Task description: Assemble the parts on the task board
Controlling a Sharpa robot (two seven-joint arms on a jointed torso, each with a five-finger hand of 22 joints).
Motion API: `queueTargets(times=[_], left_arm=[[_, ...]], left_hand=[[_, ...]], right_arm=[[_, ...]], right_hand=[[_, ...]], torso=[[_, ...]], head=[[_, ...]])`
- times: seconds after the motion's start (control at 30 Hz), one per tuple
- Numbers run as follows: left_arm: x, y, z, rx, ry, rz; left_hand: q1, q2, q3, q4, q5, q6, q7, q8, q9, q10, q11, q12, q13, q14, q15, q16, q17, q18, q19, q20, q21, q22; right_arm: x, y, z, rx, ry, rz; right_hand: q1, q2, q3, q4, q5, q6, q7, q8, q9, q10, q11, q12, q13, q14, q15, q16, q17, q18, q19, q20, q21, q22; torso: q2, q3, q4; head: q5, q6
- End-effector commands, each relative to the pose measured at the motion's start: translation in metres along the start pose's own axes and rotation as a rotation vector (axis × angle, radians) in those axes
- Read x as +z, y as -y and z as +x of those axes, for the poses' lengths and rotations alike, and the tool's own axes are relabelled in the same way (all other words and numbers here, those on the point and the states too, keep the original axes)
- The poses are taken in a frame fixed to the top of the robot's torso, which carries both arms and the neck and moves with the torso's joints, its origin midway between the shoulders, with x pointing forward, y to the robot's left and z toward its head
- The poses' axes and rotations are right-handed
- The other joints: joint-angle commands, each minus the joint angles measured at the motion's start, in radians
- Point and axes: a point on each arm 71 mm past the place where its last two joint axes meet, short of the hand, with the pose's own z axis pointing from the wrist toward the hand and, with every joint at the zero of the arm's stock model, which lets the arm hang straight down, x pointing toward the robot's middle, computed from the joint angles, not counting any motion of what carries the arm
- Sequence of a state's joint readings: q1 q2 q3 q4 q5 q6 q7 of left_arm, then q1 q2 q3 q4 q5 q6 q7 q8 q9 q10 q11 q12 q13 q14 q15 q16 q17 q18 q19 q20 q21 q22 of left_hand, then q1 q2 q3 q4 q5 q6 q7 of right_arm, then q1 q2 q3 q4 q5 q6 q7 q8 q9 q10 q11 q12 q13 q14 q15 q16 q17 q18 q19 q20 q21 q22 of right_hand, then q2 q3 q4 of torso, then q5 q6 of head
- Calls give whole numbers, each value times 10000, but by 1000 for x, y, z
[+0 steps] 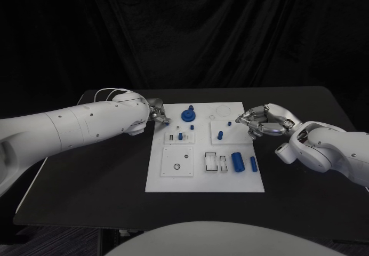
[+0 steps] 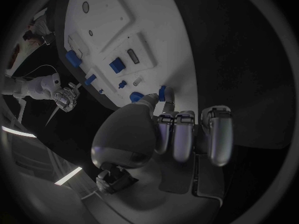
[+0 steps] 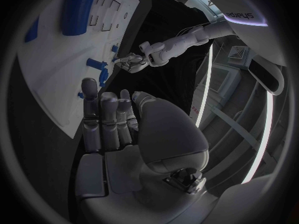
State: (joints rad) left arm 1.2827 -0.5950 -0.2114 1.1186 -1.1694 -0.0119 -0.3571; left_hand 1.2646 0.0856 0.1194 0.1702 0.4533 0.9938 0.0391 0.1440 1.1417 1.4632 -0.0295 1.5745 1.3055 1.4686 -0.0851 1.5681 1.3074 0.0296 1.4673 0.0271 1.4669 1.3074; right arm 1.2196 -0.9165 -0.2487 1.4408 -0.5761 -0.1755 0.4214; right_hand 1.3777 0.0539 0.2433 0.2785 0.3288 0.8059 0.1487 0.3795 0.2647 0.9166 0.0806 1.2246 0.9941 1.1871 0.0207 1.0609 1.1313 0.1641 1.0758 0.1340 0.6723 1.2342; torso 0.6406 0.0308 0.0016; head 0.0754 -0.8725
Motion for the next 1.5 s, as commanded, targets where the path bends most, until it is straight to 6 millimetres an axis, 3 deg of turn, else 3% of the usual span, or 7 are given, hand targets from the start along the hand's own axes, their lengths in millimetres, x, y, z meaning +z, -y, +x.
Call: queueTargets(times=[0.03, 0.17, 0.27, 0.4, 0.93, 1.23, 1.5], left_arm=[[0, 0, 2, -104, -47, 11], [-1, -1, 2, -223, -41, -8], [-3, -4, 3, -589, -136, -56], [-5, -8, 3, -904, -91, -92], [-37, -26, 7, -2994, 524, 150], [-53, -21, 10, -3427, 891, 542], [-55, -16, 16, -3492, 1089, 742]], left_hand=[[-85, -311, 615, -149, 229, 118, -57, 66, 104, 1076, -75, -37, 2653, 1022, -19, 27, 2634, 64, 285, -15, -36, 1682], [-250, -644, 1489, -370, 302, 124, -40, 132, 214, 1076, -120, -37, 2653, 1022, -21, 27, 2634, 61, 291, -28, -46, 1697], [-597, -1081, 2845, -856, 320, 83, -8, 214, 387, 1076, -93, -37, 2653, 1022, -17, 27, 2634, 60, 304, -23, -61, 1721], [-803, -1243, 3441, -1172, 435, 60, -10, 261, 485, 1076, -56, -37, 2653, 1022, -2, 27, 2634, 65, 304, -28, -78, 1726], [-1197, -1354, 3946, -1404, 204, 125, -18, 361, 611, 1076, -75, -37, 2653, 1022, -28, 27, 2634, 55, 339, -27, -59, 1765], [-1244, -1353, 3977, -1409, 149, 136, -23, 377, 628, 1076, -79, -37, 2653, 1022, -32, 27, 2634, 64, 323, -31, -89, 1743], [-1283, -1268, 4050, -1389, 86, 129, -21, 392, 654, 1076, -77, -37, 2653, 1022, -33, 27, 2634, 101, 251, -34, -211, 1653]], right_arm=[[0, 2, 1, 95, -152, 229], [0, 3, 2, 106, -182, 269], [0, 3, 2, 115, -202, 298], [-1, 3, 2, 122, -212, 335], [-4, 5, 0, 111, -143, 465], [-5, 4, -1, 114, -113, 460], [-6, 4, -1, 110, -85, 463]], right_hand=[[38, 69, 39, 0, 32, -39, -30, 45, -12, -39, -31, 20, -9, 34, 4, 11, -10, 102, 53, -35, -49, 1], [42, 70, 45, -2, 34, -40, -29, 47, -13, -44, -31, 18, -15, 19, 4, -8, -29, 105, 48, -36, -64, -4], [42, 71, 48, -1, 35, -41, -28, 49, -13, -71, -30, 5, -39, 2, 4, -28, -48, 112, 26, -36, -106, -18], [42, 71, 48, -1, 35, -41, -28, 49, -13, -71, -30, 5, -39, 2, 4, -28, -48, 112, 26, -36, -106, -18], [21, 68, 51, 23, 27, -48, -17, 55, -17, -130, -21, -21, -90, -48, 9, -78, -100, 119, -2, -36, -168, -34], [21, 68, 51, 23, 27, -48, -17, 55, -17, -130, -21, -21, -90, -48, 9, -78, -100, 119, -2, -36, -168, -34], [13, 61, 51, 31, 22, -48, -16, 60, -19, -146, -17, -26, -103, -55, 13, -79, -105, 117, -5, -35, -176, -33]], torso=[[-1, 1, 7], [3, 0, 6], [3, 0, 8], [2, -2, 6], [7, -9, 21], [0, 4, -7], [6, -1, 30]], head=[[-1, -2], [8, -2], [-11, -2], [-15, -2], [-53, -2], [34, -2], [45, -2]])
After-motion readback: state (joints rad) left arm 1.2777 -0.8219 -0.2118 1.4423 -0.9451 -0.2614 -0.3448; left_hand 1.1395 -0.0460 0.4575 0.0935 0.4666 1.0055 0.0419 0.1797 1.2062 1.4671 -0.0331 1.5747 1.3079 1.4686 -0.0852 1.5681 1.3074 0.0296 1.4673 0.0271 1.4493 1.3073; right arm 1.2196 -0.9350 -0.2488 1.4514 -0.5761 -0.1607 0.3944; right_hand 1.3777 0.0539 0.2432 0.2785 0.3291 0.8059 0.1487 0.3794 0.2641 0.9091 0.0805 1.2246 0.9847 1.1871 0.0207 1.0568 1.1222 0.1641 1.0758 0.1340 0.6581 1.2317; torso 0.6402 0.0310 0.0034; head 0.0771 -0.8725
